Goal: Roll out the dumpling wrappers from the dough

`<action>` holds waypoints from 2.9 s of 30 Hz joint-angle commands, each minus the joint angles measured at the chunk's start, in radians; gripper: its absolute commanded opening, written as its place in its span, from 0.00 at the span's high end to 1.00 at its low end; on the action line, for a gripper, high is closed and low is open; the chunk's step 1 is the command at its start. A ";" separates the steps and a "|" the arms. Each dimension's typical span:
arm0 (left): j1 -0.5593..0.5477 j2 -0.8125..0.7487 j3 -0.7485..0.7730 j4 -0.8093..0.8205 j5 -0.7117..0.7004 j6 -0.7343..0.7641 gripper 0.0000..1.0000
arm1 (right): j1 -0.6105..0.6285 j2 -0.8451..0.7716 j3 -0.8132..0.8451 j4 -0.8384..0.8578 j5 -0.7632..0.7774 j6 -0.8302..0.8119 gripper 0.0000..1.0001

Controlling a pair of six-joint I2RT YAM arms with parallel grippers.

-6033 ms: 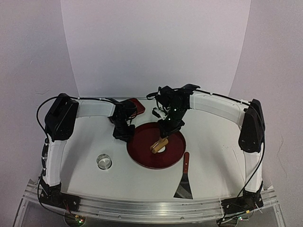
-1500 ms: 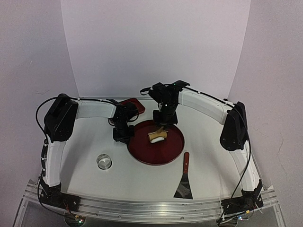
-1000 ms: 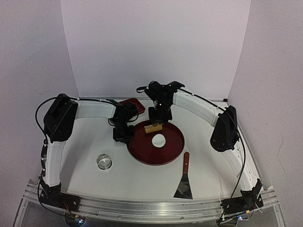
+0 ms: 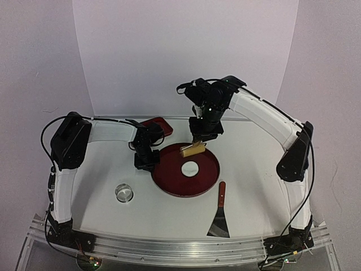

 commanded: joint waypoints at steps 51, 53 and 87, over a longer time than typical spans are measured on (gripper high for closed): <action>-0.015 0.087 -0.032 -0.116 -0.090 0.058 1.00 | 0.028 0.102 -0.399 0.200 -0.109 -0.098 1.00; -0.016 0.090 -0.022 -0.127 -0.091 0.059 1.00 | 0.028 0.094 -0.371 0.192 -0.117 -0.097 1.00; -0.015 0.098 0.010 -0.160 -0.084 0.081 1.00 | -0.003 0.183 -0.061 0.020 -0.021 -0.184 1.00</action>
